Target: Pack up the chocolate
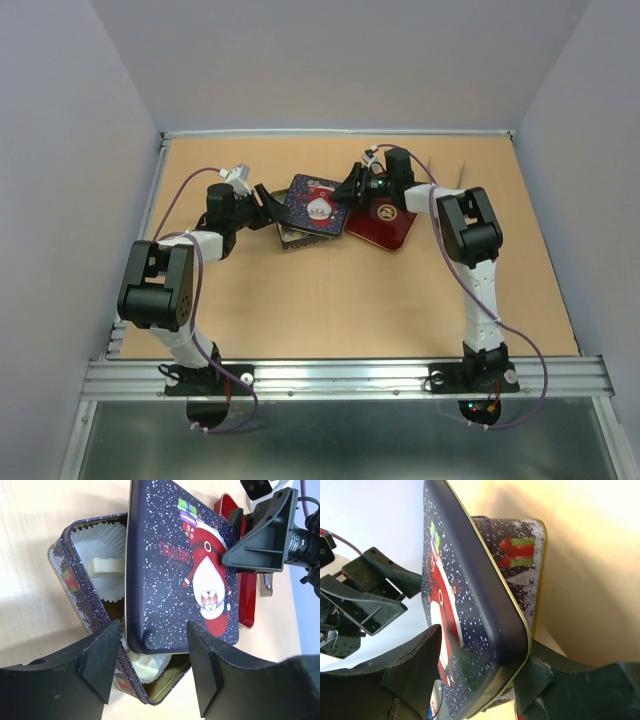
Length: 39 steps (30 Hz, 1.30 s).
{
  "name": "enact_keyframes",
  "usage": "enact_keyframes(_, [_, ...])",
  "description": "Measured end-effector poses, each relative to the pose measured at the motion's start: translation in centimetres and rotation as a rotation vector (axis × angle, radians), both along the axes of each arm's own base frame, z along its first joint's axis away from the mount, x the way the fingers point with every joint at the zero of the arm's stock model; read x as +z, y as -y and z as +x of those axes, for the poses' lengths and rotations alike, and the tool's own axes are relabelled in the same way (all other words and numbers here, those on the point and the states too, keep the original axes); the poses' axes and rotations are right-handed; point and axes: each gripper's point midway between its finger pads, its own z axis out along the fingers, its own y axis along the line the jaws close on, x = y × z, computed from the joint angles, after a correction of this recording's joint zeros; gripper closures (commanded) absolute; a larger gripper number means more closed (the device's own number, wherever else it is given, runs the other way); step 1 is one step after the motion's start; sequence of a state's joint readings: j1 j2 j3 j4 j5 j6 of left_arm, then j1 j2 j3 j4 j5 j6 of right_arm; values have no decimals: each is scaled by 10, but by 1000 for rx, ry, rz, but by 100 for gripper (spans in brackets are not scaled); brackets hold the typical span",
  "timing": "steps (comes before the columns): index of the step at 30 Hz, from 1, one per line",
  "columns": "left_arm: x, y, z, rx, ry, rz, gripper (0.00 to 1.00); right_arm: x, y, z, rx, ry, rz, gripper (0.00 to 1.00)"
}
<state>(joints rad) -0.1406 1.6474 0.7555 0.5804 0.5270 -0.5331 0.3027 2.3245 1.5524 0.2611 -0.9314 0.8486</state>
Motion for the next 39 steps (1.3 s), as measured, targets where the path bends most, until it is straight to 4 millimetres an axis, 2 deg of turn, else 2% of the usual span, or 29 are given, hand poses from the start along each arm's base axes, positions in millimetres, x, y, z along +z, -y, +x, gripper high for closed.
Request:
enact_keyframes(12, [2, 1, 0, -6, 3, -7, 34, 17, -12, 13, 4, 44, -15, 38])
enact_keyframes(18, [3, 2, -2, -10, 3, -11, 34, 9, -20, 18, 10, 38, -35, 36])
enact_keyframes(19, [3, 2, -3, -10, 4, -12, 34, 6, -21, 18, 9, 35, -43, 34])
enact_keyframes(20, [4, 2, -4, -10, 6, -13, 34, 3, -21, 18, 9, 29, -50, 28])
enact_keyframes(21, [5, 2, -5, -10, 8, -13, 34, 2, -22, 17, 10, 28, -53, 27])
enact_keyframes(29, [30, 1, -12, -4, 68, -27, 34, -5, -24, 14, 12, 20, -73, 27])
enact_keyframes(35, [31, 1, -13, -1, 67, -34, 34, -5, -26, 14, 16, 27, -86, 27])
enact_keyframes(39, [29, -6, -17, 43, 54, -17, 34, -5, -27, 14, 15, 26, -98, 26])
